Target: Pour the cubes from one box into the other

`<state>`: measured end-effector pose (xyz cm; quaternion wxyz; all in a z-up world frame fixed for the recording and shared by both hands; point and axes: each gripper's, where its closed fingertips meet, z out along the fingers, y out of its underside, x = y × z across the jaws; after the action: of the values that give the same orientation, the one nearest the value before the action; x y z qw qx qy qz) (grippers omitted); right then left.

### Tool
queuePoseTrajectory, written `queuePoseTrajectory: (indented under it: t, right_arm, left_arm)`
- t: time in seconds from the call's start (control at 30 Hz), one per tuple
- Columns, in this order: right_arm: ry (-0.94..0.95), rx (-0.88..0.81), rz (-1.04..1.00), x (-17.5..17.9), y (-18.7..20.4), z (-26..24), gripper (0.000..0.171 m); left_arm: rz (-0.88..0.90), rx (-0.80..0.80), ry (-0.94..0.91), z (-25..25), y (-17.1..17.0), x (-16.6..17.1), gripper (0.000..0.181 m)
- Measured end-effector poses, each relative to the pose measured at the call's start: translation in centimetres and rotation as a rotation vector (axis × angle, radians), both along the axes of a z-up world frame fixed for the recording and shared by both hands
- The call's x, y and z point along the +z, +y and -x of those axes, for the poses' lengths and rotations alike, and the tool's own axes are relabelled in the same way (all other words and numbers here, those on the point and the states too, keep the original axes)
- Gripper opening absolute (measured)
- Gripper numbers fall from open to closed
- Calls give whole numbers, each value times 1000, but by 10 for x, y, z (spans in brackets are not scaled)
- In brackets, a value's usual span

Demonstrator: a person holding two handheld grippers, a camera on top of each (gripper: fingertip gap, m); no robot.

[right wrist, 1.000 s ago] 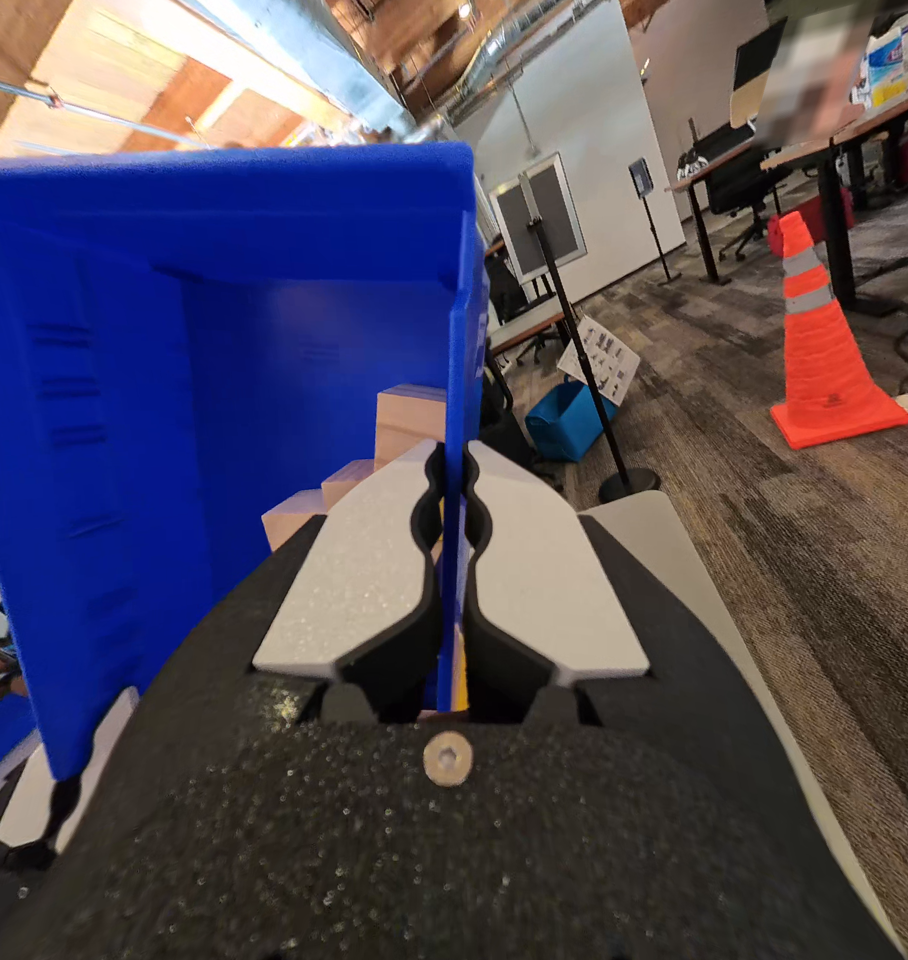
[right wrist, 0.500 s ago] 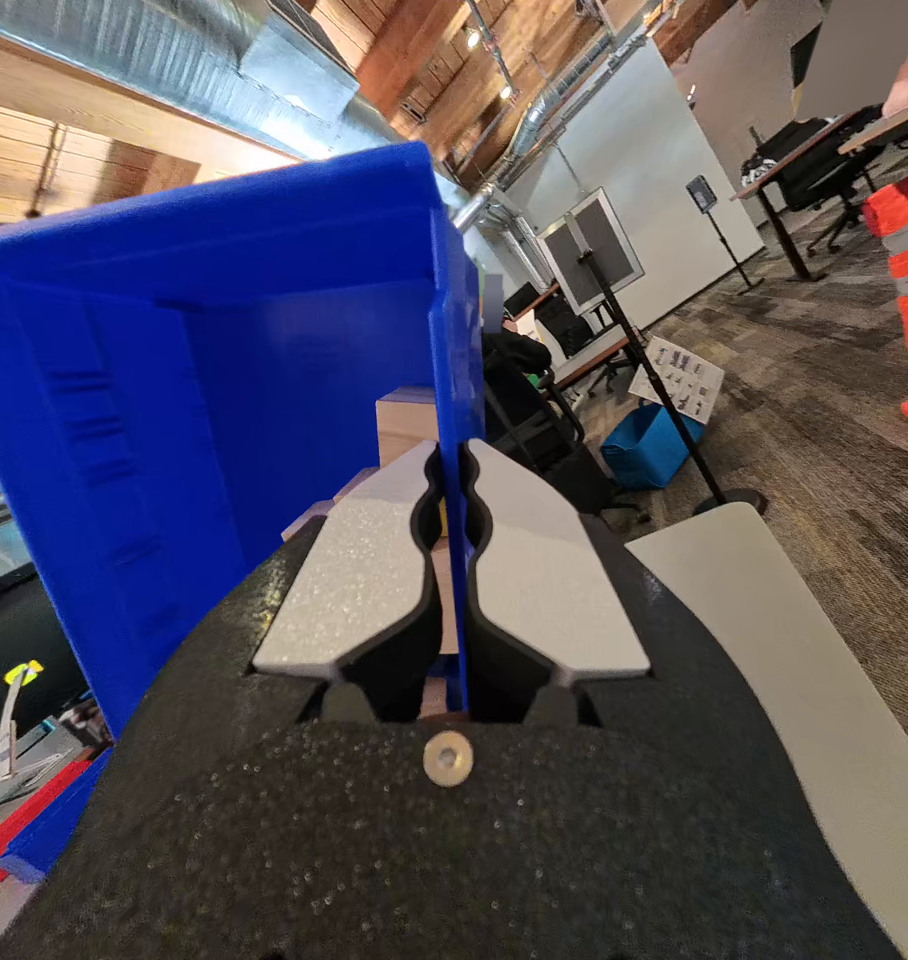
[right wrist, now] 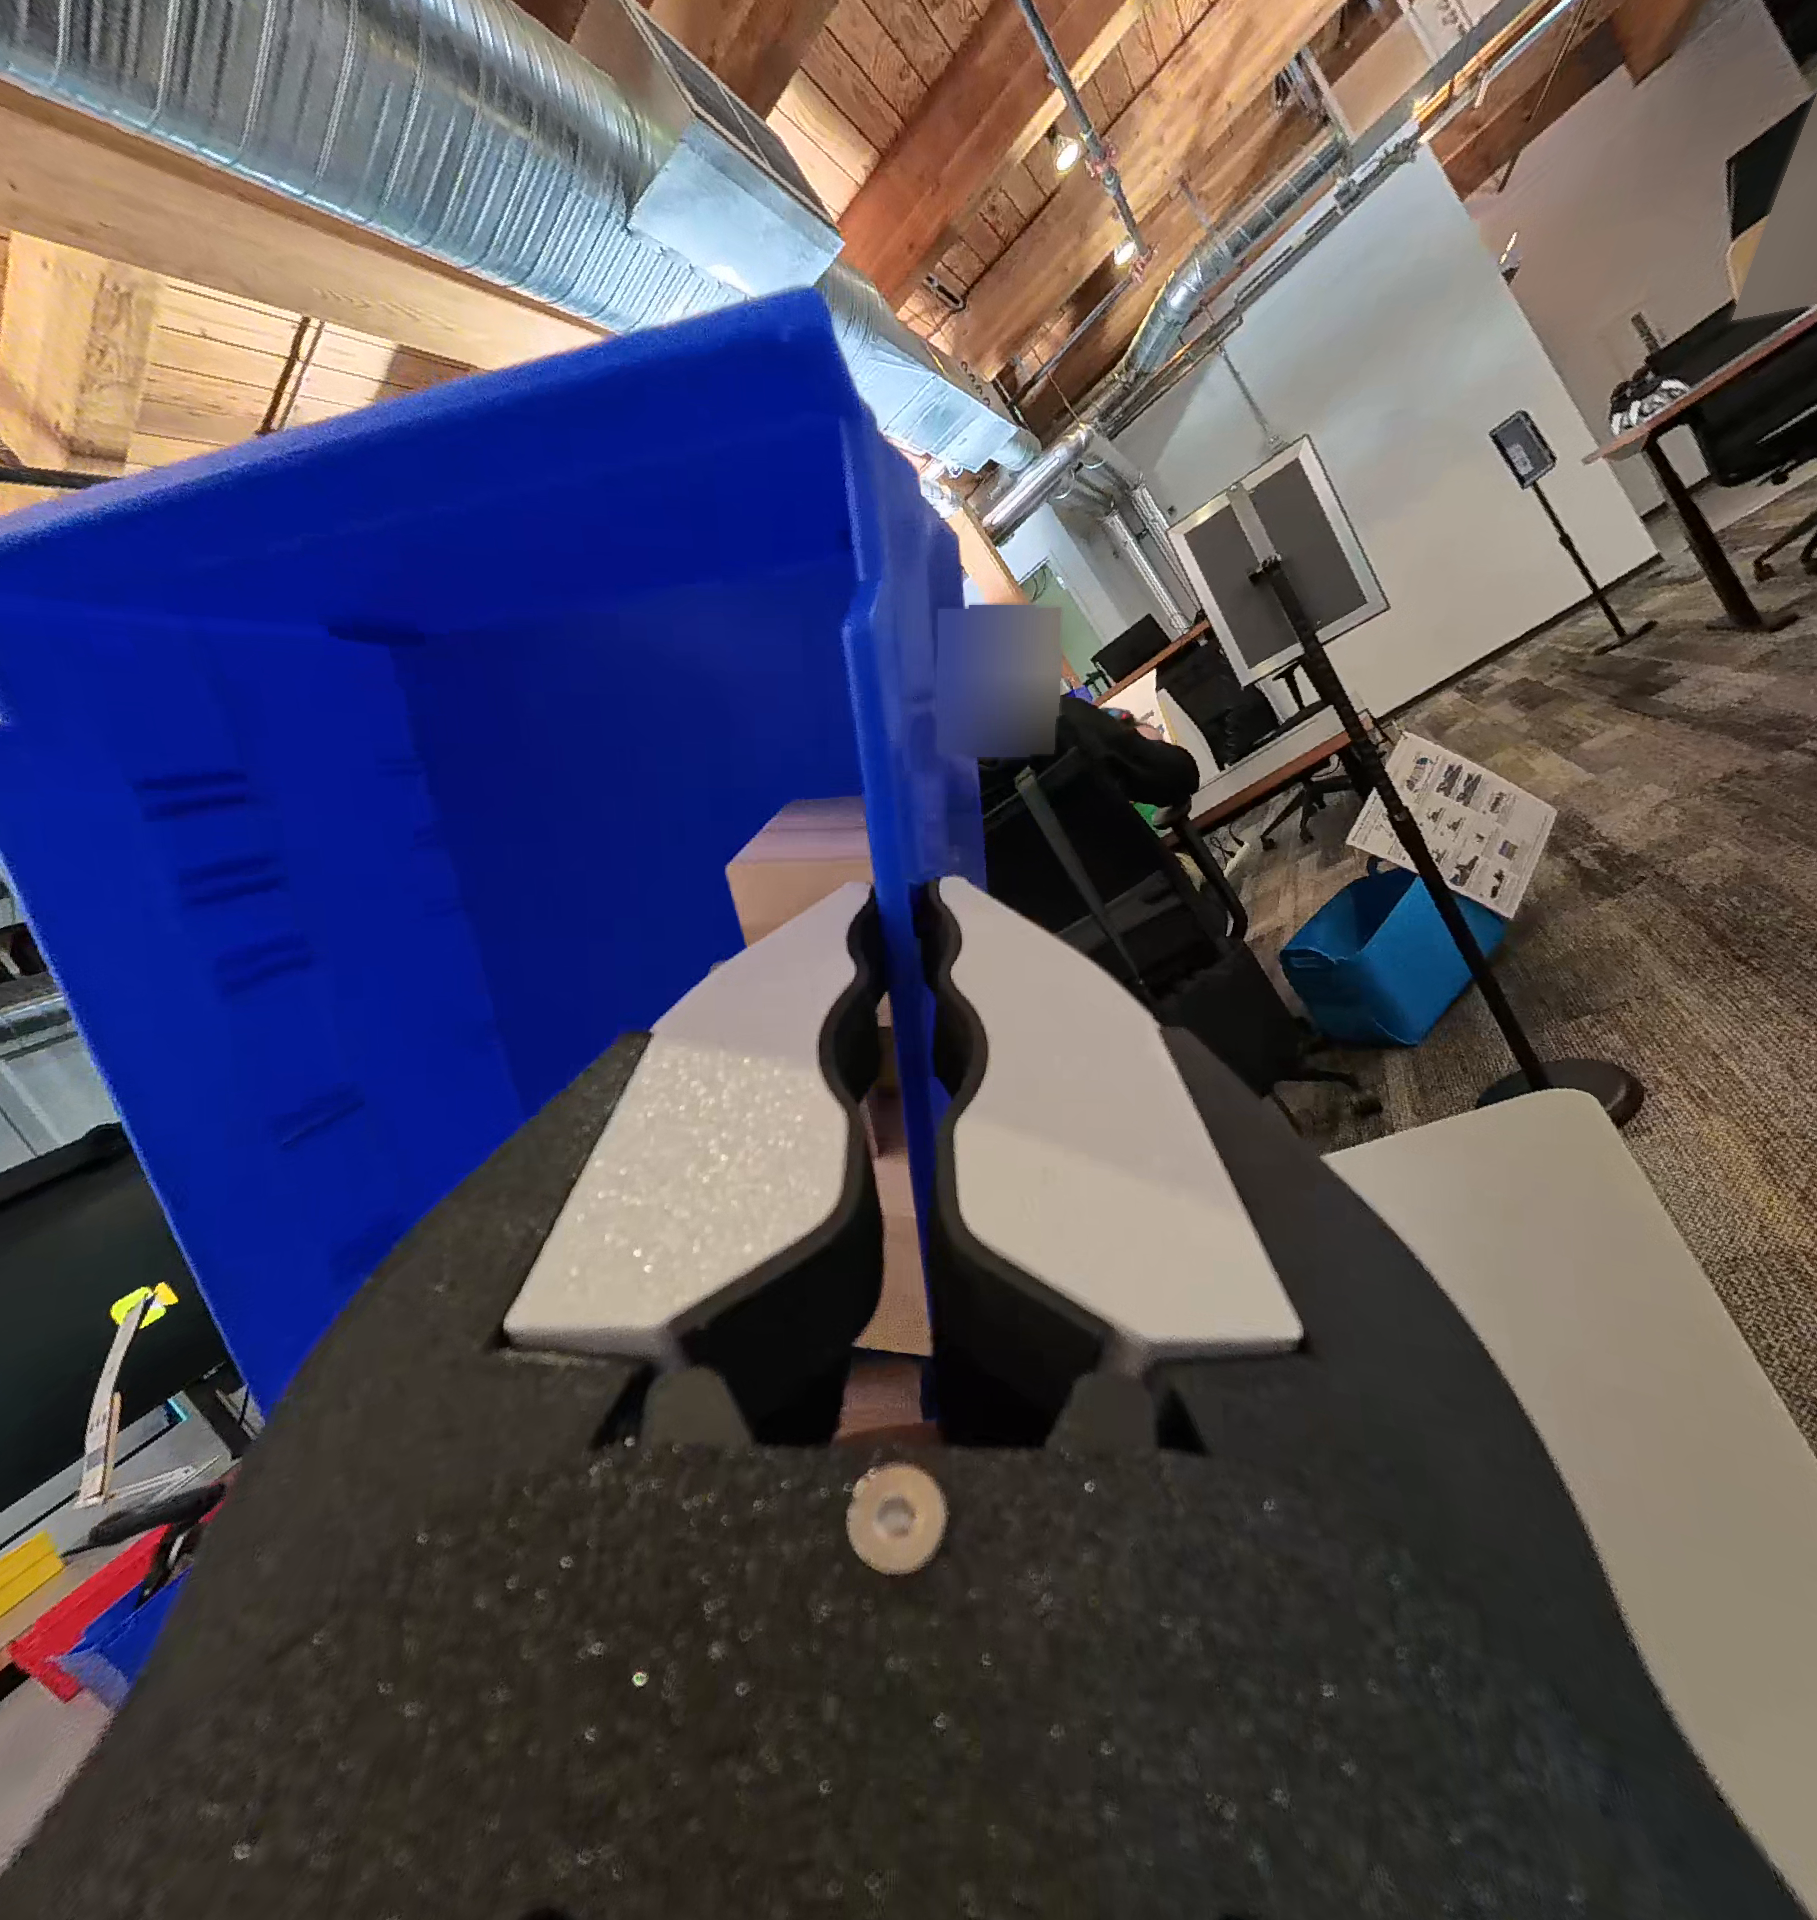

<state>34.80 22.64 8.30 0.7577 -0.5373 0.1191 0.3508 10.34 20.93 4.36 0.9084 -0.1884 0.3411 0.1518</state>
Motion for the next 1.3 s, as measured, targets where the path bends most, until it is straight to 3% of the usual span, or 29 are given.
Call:
queuePoseTrajectory:
  t: [0.47, 0.83, 1.07, 1.3]
  right_arm:
    - [-116, -10, 47, 20, 6, 10, 5]
    - [-205, -112, 158, 27, 6, 11, 4]
    - [-167, -4, 101, 37, 4, 12, 3]
    - [-102, 79, 65, 31, 1, -1, 6]
  left_arm:
    - [37, 15, -46, 5, -7, 7, 5]
    - [145, 17, -82, 6, -5, 7, 6]
    - [27, 43, -59, 9, -24, 24, 4]
    - [-22, 54, -30, 9, -26, 20, 4]
